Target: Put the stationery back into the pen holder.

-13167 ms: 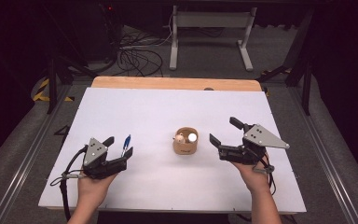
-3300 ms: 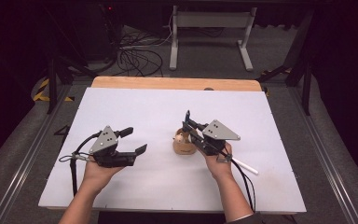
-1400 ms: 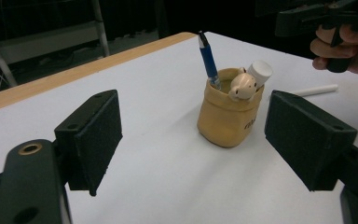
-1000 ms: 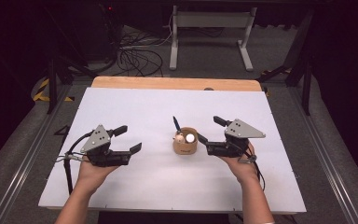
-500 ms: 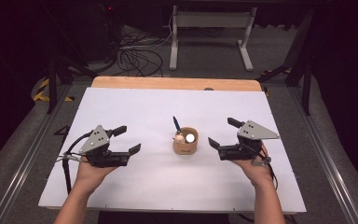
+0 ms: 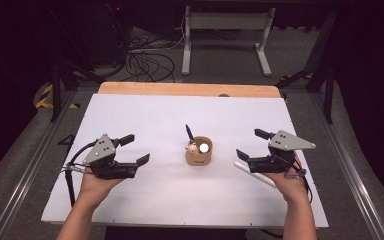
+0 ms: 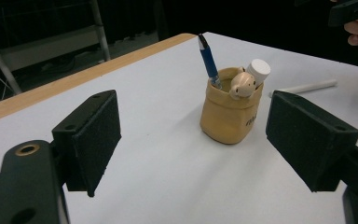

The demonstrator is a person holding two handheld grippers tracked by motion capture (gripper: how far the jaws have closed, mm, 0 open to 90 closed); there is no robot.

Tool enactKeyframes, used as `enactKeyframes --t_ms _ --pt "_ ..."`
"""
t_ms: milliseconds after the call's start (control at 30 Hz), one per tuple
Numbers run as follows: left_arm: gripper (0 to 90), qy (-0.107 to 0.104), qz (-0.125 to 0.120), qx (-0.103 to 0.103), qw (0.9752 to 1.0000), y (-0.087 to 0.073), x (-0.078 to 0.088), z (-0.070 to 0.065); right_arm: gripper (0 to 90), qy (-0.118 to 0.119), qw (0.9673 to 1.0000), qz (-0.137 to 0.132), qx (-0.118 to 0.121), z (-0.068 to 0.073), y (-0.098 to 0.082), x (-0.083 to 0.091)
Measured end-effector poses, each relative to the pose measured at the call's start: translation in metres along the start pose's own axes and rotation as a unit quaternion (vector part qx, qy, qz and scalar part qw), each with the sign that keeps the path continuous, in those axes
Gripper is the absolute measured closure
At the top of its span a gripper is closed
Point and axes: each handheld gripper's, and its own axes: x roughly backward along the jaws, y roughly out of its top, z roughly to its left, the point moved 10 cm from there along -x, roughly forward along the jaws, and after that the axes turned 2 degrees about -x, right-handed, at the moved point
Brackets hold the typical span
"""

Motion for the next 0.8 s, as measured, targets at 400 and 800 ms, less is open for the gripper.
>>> enactKeyframes --t_ms 400,800 --pt "18.5 0.0 0.002 -0.001 1.0 -0.001 0.0 0.0 27.5 0.012 0.9982 0.052 0.027 -0.001 -0.019 -0.006" --pt "18.5 -0.002 0.003 -0.001 1.0 -0.001 -0.001 -0.001 44.1 0.015 0.9933 0.111 0.027 -0.006 -0.045 -0.018"
